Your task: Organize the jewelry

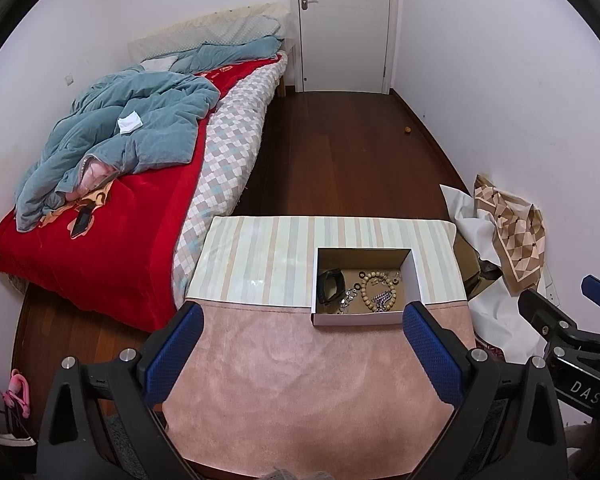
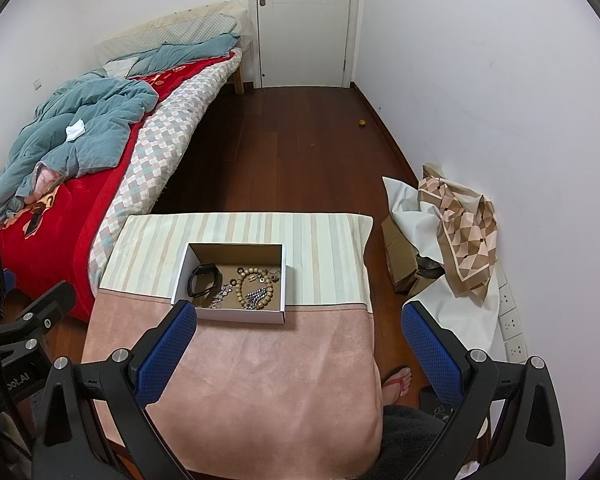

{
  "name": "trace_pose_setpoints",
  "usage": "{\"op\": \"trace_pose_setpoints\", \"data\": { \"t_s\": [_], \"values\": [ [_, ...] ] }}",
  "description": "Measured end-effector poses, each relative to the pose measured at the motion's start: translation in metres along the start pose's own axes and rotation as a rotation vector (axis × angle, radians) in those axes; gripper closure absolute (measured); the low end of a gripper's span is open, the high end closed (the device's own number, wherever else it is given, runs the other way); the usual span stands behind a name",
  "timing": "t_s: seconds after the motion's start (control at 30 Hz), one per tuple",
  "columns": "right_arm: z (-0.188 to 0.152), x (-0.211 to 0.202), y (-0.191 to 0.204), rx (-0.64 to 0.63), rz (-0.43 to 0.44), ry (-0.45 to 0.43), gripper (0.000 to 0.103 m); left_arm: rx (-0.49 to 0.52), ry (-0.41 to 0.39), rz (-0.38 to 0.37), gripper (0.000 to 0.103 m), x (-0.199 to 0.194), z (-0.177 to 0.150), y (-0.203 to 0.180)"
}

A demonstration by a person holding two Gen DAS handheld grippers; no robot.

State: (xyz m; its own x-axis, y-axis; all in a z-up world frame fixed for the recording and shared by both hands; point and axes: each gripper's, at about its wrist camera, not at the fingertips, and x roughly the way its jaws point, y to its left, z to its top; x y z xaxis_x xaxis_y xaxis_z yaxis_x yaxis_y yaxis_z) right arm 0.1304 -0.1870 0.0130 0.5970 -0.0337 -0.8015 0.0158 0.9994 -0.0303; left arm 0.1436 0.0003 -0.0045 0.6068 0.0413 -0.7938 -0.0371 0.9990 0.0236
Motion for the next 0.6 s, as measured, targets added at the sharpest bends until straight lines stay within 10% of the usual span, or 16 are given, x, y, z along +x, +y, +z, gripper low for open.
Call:
{"op": "trace_pose_setpoints", "data": {
  "t_s": [0.6],
  "values": [
    [0.0004, -0.0001, 0.0012, -0.003, -0.002, -0.002, 0.0, -0.002, -0.003, -0.004, 0.001, -0.0011, 0.001, 0.0008]
  ]
}}
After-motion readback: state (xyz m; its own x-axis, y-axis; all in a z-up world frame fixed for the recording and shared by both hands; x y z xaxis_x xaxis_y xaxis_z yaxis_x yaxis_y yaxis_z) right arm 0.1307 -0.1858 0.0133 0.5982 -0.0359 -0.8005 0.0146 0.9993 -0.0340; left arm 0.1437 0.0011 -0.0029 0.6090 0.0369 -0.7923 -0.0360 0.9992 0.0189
